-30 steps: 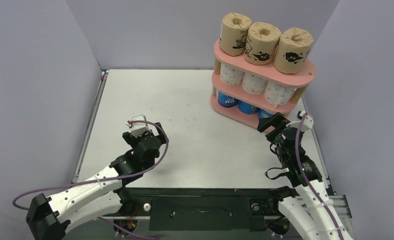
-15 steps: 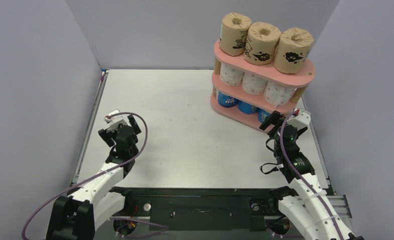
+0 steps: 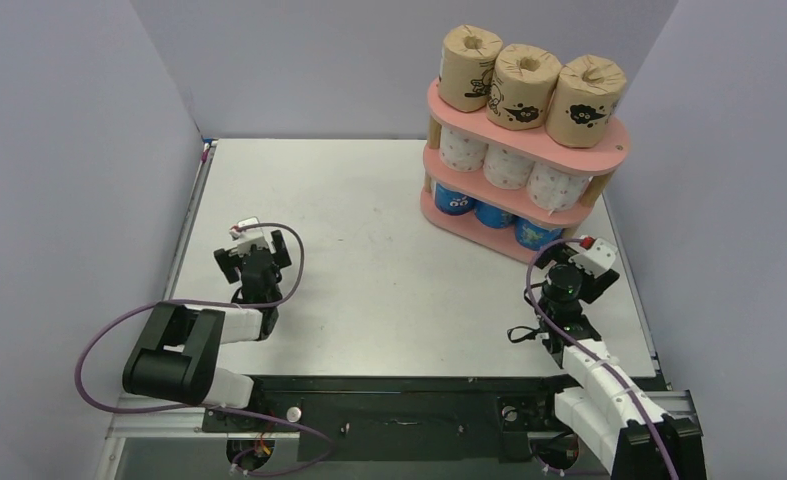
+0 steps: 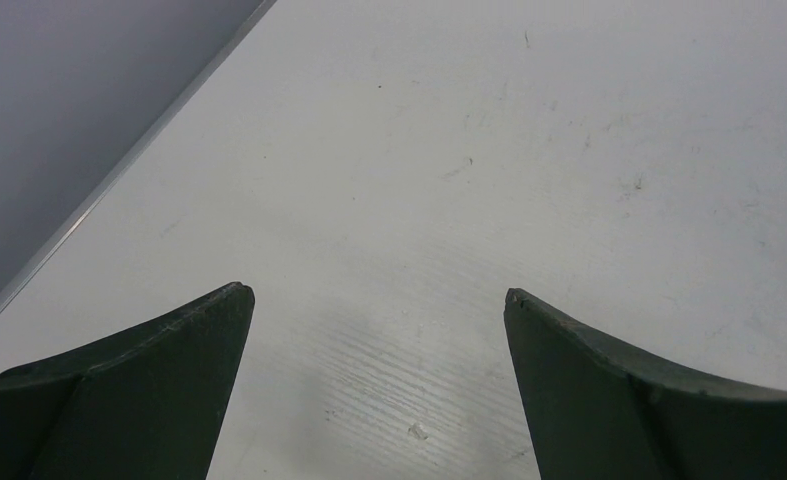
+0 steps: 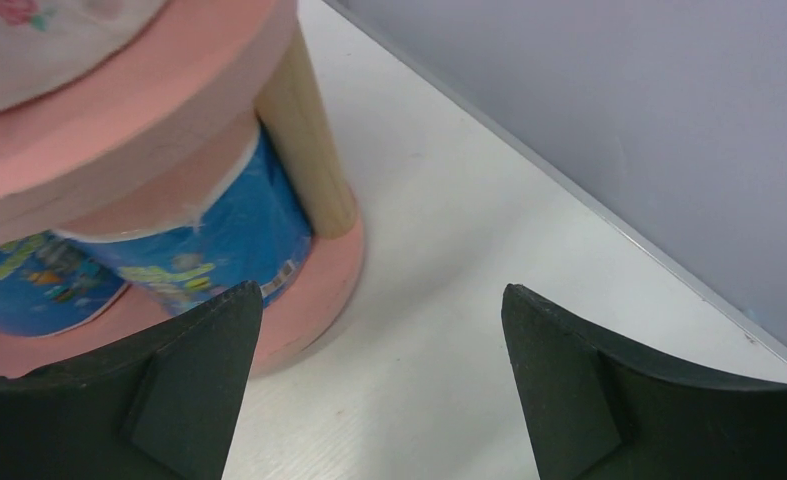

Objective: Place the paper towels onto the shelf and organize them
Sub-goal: Reset both arms

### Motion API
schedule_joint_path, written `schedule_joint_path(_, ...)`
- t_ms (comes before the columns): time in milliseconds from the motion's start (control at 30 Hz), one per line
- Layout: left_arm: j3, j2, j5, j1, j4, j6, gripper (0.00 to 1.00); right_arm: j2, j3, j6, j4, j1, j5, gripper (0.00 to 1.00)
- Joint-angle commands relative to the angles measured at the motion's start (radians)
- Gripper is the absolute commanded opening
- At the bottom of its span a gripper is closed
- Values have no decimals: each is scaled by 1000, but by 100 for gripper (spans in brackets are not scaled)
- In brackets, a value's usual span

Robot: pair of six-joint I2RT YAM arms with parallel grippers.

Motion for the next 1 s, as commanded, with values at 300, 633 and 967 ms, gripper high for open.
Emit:
schedule_joint_path(300, -55, 41, 126, 60, 259, -8, 96, 332, -64, -124, 604, -42, -19, 86)
schedule_joint_path(633, -72, 48, 102, 34, 308, 20, 96, 546, -92, -189, 862, -31, -56, 86)
schedule_joint_path(967, -73, 51, 103, 35, 316, 23, 96, 549, -29, -146, 757, -75, -80, 89)
